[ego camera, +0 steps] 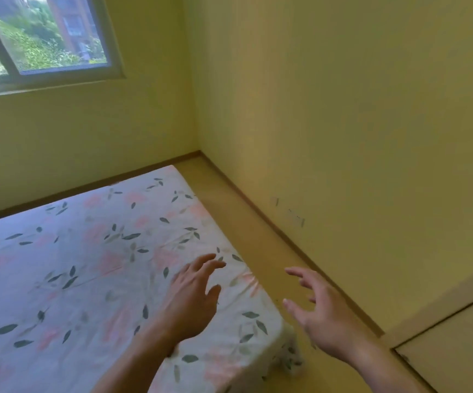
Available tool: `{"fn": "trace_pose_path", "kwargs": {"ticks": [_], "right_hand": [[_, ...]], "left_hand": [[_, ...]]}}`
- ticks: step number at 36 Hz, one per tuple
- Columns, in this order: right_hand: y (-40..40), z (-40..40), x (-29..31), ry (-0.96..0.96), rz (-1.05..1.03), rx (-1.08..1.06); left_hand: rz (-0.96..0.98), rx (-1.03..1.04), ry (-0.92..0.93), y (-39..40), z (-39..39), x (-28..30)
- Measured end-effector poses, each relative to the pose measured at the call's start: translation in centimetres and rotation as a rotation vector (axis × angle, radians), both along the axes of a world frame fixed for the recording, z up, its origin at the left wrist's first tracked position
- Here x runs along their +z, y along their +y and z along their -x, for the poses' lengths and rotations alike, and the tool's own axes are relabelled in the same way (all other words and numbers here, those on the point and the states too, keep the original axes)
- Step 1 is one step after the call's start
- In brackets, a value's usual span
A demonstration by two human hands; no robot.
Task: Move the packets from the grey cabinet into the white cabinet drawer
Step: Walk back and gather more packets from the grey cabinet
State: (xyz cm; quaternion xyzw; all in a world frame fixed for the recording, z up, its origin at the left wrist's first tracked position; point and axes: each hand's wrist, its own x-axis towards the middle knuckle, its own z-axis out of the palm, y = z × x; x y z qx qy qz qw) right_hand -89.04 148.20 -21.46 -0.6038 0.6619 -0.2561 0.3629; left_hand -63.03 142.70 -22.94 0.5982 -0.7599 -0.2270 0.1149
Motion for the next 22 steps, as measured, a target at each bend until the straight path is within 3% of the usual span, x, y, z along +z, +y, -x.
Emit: {"fn": "trace_pose_path", "kwargs": {"ticks": [11,22], "right_hand": [[-12.9,15.3,1.1,-0.064,0.000,-0.132],[-31.1,27.9,-1.6,-0.034,0.074,0.065]], "left_hand": [[0.070,-0.184,0.074,-15.5,18.8,3.5],[0.013,0.042,0.030,-29.1,28.6,1.5]]}}
